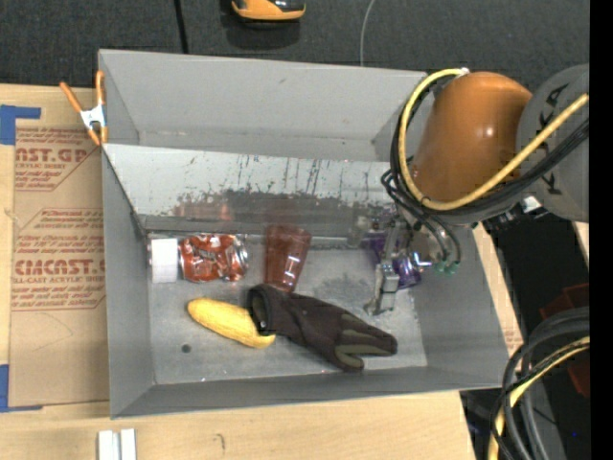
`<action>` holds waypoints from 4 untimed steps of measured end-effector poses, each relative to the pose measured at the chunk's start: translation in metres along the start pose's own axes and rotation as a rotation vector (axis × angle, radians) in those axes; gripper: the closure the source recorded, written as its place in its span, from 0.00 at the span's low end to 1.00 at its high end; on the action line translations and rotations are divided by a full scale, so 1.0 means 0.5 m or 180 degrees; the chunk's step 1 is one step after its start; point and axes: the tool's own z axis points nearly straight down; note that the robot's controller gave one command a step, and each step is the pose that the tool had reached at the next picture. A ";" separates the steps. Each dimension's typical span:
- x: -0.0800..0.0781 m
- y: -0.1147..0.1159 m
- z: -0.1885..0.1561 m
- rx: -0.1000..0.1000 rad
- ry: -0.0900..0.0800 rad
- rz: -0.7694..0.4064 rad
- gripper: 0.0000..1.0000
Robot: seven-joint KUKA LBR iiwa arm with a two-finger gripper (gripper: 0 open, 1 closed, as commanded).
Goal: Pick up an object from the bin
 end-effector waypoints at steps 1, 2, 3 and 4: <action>0.000 0.000 -0.003 0.0000 -0.0004 0.0000 0.00; -0.016 0.015 -0.015 0.0005 -0.0023 -0.0180 0.00; 0.006 0.065 0.084 0.0000 -0.0047 -0.0195 0.00; 0.013 0.076 0.115 -0.0003 -0.0033 -0.0134 0.00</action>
Offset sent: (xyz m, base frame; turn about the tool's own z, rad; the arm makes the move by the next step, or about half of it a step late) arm 0.0189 0.0235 0.0122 -0.1533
